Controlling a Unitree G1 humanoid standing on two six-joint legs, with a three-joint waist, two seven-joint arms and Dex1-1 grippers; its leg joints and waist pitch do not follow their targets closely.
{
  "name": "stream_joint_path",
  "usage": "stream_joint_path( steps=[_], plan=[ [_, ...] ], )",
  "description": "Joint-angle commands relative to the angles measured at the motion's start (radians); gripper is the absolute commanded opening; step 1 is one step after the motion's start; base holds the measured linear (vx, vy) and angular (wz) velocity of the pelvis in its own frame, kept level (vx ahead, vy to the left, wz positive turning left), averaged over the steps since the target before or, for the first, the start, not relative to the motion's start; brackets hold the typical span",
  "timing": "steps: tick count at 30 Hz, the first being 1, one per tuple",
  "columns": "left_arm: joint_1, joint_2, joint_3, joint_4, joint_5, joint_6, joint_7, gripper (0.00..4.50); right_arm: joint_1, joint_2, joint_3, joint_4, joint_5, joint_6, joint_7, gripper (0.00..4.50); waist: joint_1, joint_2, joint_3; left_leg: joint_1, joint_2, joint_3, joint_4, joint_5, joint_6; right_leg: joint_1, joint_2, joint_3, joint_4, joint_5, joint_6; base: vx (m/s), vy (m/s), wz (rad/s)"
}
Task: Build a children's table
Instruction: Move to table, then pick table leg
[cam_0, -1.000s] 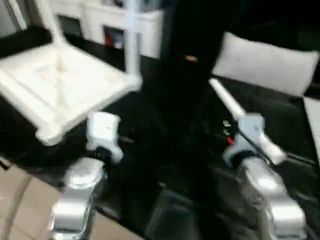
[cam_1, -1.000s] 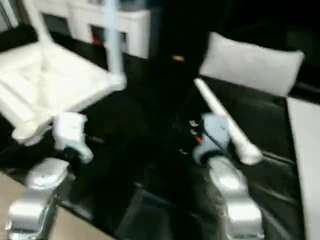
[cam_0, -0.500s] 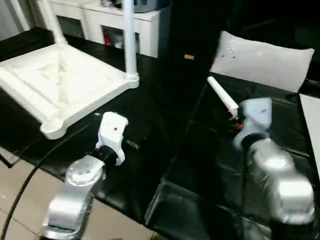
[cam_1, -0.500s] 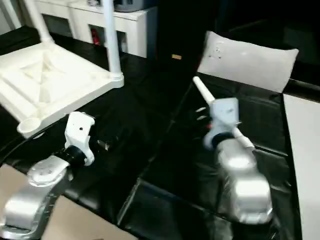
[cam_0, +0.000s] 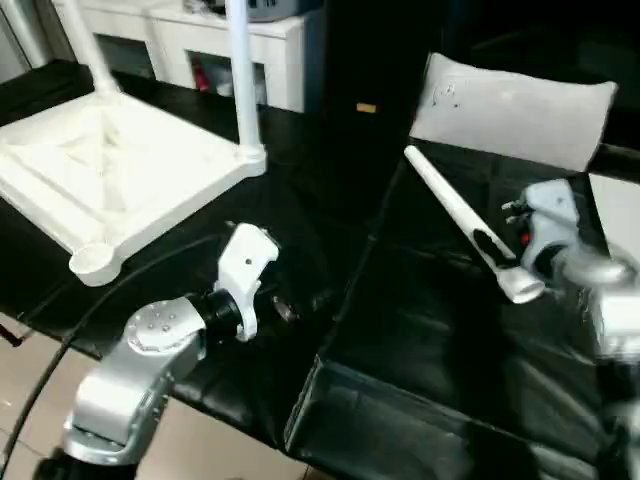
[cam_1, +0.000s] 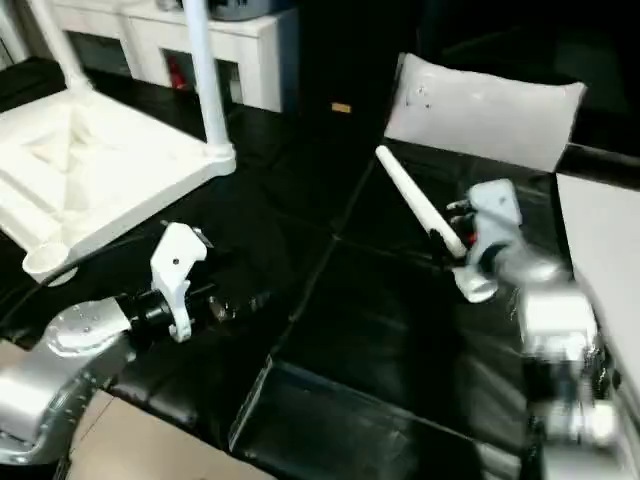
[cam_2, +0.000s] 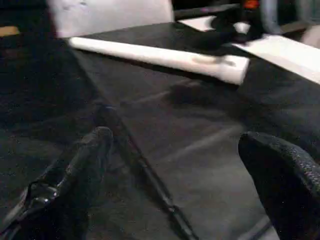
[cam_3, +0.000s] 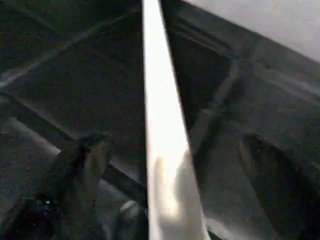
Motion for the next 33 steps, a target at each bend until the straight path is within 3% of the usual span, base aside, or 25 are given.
stream_joint_path(
  steps=[1,3,4,5,7,8,10,16,25,33],
  plan=[
    [-0.003,0.017,-0.015,-0.032,-0.02,0.019,-0.03,4.47,-0.036,-0.004,0.014,0.079,0.005,-0.036,0.057,4.5,0.003,-0.01,-0.046,-0.008,-0.012,0.033,-0.059,-0.229,0.035,0.053,-0.033,0.015,-0.083,-0.333,-0.178,0.0,0.0,0.0],
    [-0.004,0.018,-0.014,-0.035,-0.026,0.024,-0.032,4.47,-0.057,-0.004,0.014,0.119,-0.003,-0.051,0.058,4.5,0.006,-0.014,-0.049,-0.008,-0.008,0.034,-0.059,-0.222,0.035,0.054,-0.034,0.015,-0.081,-0.32,-0.185,0.0,0.0,0.0],
    [-0.009,0.024,-0.014,-0.04,-0.034,0.033,-0.034,4.47,-0.114,-0.01,0.016,0.238,-0.014,-0.086,0.081,4.5,0.007,-0.019,-0.048,-0.008,-0.008,0.036,-0.059,-0.216,0.035,0.055,-0.033,0.014,-0.08,-0.315,-0.187,0.0,0.0,0.0],
    [-0.01,0.025,-0.014,-0.041,-0.037,0.038,-0.034,4.49,-0.135,-0.015,0.02,0.287,-0.021,-0.101,0.087,4.33,0.006,-0.015,-0.05,-0.008,-0.008,0.034,-0.059,-0.219,0.033,0.053,-0.033,0.012,-0.075,-0.309,-0.2,0.0,0.0,0.0],
    [-0.011,0.03,-0.013,-0.043,-0.045,0.047,-0.033,4.5,-0.178,-0.025,0.032,0.388,-0.039,-0.137,0.102,4.22,0.007,-0.016,-0.048,-0.009,-0.008,0.036,-0.057,-0.233,0.031,0.053,-0.035,0.01,-0.076,-0.326,-0.205,0.0,0.0,0.0],
    [-0.01,0.034,-0.012,-0.045,-0.046,0.05,-0.033,4.5,-0.194,-0.028,0.035,0.426,-0.042,-0.148,0.111,4.22,0.009,-0.022,-0.047,-0.007,-0.008,0.038,-0.056,-0.237,0.034,0.051,-0.035,0.01,-0.077,-0.341,-0.198,0.0,0.0,0.0],
    [-0.007,0.041,-0.01,-0.048,-0.05,0.055,-0.036,4.5,-0.223,-0.033,0.047,0.5,-0.054,-0.168,0.124,4.02,0.009,-0.02,-0.048,-0.008,-0.007,0.038,-0.056,-0.233,0.035,0.051,-0.036,0.009,-0.078,-0.341,-0.197,0.0,0.0,0.0],
    [0.005,0.046,-0.018,-0.051,-0.054,0.056,-0.035,4.5,-0.248,-0.036,0.058,0.594,-0.07,-0.201,0.149,3.51,0.011,-0.027,-0.05,-0.014,-0.004,0.038,-0.057,-0.183,0.043,0.058,-0.036,0.008,-0.069,-0.266,-0.218,0.0,0.0,0.0],
    [0.012,0.06,-0.018,-0.068,-0.072,0.07,-0.037,4.5,-0.296,-0.038,0.038,0.72,-0.069,-0.251,0.177,2.71,0.009,-0.032,-0.045,-0.012,-0.002,0.038,-0.057,-0.221,0.041,0.053,-0.037,0.007,-0.072,-0.316,-0.215,0.0,0.0,0.0],
    [0.015,0.061,-0.025,-0.081,-0.084,0.084,-0.03,4.5,-0.315,-0.036,0.064,0.769,-0.091,-0.26,0.229,1.98,0.011,-0.035,-0.045,-0.013,-0.001,0.039,-0.057,-0.207,0.046,0.054,-0.039,0.007,-0.069,-0.301,-0.226,0.0,0.0,0.0]
  ],
)
